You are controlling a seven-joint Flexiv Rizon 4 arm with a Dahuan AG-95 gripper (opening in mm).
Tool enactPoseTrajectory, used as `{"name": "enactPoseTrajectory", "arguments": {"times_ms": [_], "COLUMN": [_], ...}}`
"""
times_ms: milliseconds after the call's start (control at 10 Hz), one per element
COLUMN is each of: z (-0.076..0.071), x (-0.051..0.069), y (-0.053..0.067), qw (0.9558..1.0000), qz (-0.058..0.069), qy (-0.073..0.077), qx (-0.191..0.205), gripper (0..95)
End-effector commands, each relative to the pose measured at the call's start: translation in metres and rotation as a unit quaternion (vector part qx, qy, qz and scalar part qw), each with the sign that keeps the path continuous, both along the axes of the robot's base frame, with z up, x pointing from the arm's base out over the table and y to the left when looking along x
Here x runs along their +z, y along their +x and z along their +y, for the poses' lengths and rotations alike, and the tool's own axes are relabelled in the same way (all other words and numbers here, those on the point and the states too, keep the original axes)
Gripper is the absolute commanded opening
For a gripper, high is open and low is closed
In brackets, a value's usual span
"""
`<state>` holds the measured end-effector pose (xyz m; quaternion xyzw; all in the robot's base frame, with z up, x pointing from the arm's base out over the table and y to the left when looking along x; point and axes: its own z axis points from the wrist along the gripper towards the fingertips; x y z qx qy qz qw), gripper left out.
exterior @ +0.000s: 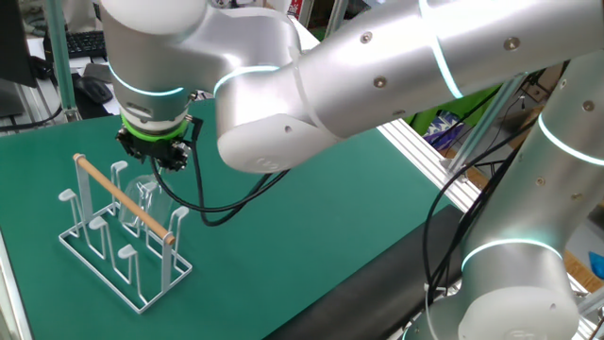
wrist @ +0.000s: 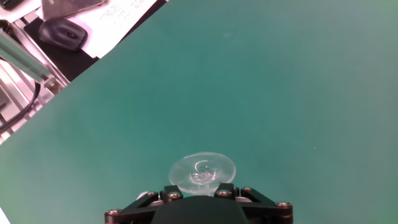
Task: Take the cup off the cup rack
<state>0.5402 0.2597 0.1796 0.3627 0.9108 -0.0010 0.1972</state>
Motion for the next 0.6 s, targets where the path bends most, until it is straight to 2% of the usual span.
{"name": "enactPoseTrajectory", "arguments": {"times_ms": [100,600], "z": [0.001,-0.002], "x": [-0.002,-0.006], "y": [0.003,0.013], "qw": [1.0,0.9999], "qz": [0.001,0.006], "qy": [-0.005,-0.01], "qx": [0.002,0.01], "gripper": [38.0,38.0]}}
